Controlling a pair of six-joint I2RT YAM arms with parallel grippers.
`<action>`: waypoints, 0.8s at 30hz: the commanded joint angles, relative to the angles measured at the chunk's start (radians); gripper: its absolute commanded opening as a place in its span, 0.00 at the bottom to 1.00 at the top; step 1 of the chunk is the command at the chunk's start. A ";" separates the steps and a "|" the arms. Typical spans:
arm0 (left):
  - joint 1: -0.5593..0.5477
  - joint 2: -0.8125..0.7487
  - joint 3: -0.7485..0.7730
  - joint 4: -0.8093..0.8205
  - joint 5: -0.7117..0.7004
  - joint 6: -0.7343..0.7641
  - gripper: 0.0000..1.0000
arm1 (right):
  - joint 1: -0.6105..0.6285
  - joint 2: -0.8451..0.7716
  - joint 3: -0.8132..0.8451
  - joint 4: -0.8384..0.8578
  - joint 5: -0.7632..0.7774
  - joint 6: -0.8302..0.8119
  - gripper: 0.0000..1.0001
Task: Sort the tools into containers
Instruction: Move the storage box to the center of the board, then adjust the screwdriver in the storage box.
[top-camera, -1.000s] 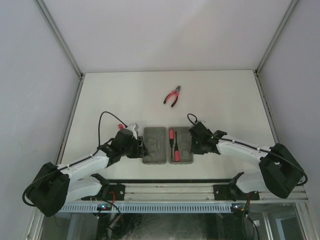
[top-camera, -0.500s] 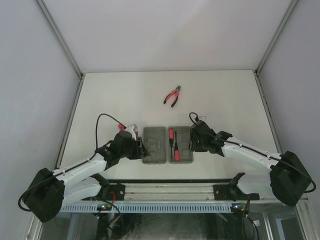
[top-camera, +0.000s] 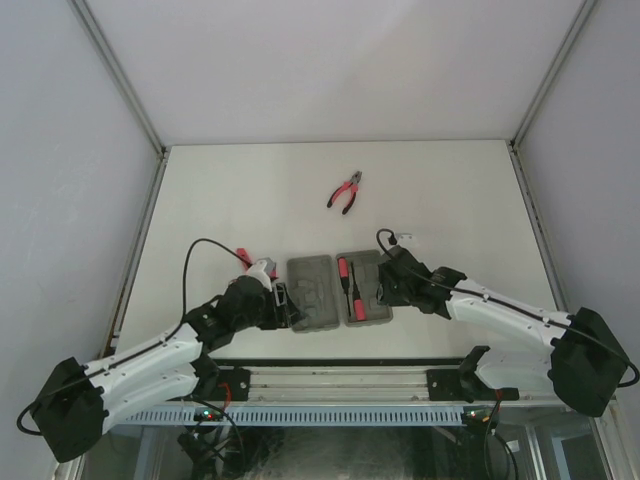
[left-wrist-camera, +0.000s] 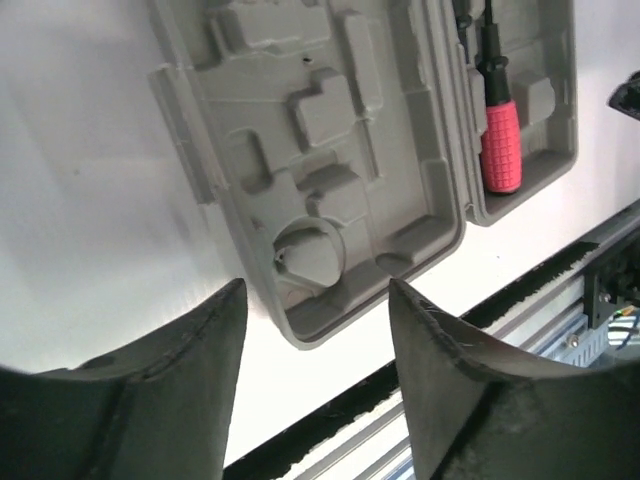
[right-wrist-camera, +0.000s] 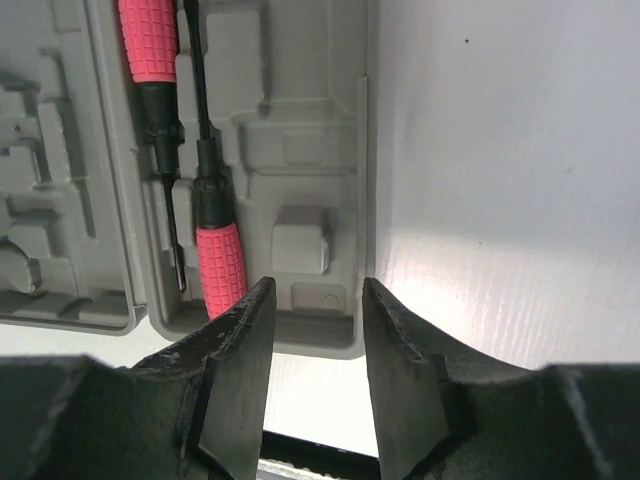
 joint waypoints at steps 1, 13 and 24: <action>-0.005 -0.036 0.030 -0.082 -0.083 0.014 0.66 | 0.026 -0.051 0.017 0.021 0.052 0.019 0.40; 0.024 -0.024 0.181 -0.207 -0.210 0.120 0.69 | 0.054 -0.036 0.020 0.115 -0.062 0.009 0.38; 0.165 0.165 0.259 -0.123 -0.090 0.249 0.61 | 0.043 0.172 0.150 0.131 -0.133 0.012 0.28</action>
